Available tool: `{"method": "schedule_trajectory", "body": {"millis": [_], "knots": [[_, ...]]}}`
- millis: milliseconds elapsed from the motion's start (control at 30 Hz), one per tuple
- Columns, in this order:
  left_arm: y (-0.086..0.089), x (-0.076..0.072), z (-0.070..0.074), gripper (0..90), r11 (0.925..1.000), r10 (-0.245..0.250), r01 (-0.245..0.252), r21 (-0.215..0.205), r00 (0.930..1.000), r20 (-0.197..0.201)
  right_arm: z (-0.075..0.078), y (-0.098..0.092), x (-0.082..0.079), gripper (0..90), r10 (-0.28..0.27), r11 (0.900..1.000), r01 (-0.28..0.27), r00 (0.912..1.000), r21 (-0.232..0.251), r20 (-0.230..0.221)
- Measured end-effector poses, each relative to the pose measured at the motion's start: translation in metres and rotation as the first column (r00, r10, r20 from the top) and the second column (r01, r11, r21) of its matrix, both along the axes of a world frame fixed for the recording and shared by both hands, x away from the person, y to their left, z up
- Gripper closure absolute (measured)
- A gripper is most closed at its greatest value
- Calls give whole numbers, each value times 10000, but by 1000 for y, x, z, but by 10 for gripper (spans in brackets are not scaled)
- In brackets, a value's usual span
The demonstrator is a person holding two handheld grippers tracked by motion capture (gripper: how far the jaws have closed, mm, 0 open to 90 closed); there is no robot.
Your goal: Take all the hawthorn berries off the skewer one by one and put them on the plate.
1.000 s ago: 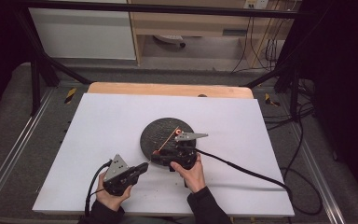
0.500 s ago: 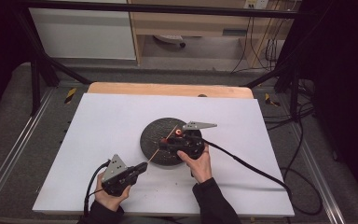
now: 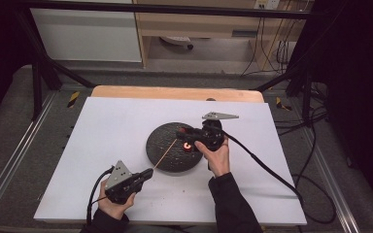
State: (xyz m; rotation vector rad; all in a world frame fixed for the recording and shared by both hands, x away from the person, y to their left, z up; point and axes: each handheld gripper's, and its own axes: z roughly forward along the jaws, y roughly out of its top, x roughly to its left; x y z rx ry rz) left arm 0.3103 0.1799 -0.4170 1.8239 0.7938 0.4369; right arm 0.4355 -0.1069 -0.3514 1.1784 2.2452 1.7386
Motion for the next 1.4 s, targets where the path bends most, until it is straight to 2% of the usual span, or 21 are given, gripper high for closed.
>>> {"method": "schedule_trajectory", "body": {"millis": [433, 600, 767, 800, 833, 867, 900, 933, 967, 1000, 1033, 1233, 1400], "knots": [[4, 1, 1, 883, 10000, 95, -95, -13, 10000, -30, 16, -22, 22, 598, -897, 9960, 897, 9959, 4, 117], [8, 2, 3, 883, 9995, 264, -264, -148, 9997, 19, 15, -25, 24, 598, -994, 9944, 998, 9950, -335, 131], [10, 2, 3, 882, 9994, 320, -320, -145, 9995, 26, -2, -17, 21, 598, -766, 9947, 758, 9970, -693, -82], [10, 2, 3, 883, 9994, 323, -322, -142, 9995, 28, -12, -12, 19, 598, -645, 9943, 623, 9977, -866, -220], [10, 2, 3, 883, 9994, 329, -328, -136, 9995, 33, -12, -12, 19, 598, -645, 9943, 623, 9977, -866, -220], [10, 2, 3, 882, 9994, 329, -329, -133, 9995, 31, -23, -8, 17, 598, -556, 9936, 515, 9977, -1009, -383], [10, 2, 3, 882, 9994, 337, -337, -123, 9994, 42, -23, -8, 17, 598, -556, 9936, 515, 9977, -1009, -383], [10, 2, 3, 882, 9993, 341, -340, -123, 9994, 43, -33, -5, 15, 598, -452, 9934, 391, 9975, -1078, -545], [10, 3, 3, 882, 9993, 343, -342, -124, 9994, 39, -33, -5, 15, 598, -452, 9934, 391, 9975, -1078, -545], [10, 3, 3, 882, 9994, 337, -336, -115, 9994, 35, -43, -2, 12, 598, -365, 9929, 280, 9967, -1153, -722], [10, 3, 3, 882, 9994, 338, -338, -119, 9994, 25, -43, -2, 12, 598, -365, 9929, 280, 9967, -1153, -722], [10, 3, 2, 882, 9993, 358, -358, -83, 9994, -6, -71, 7, 5, 598, -145, 9861, -41, 9938, -1664, -1103], [10, 4, 2, 882, 9993, 356, -356, -62, 9994, -39, -87, 12, 2, 597, -79, 9789, -184, 9918, -2036, -1278]]}}
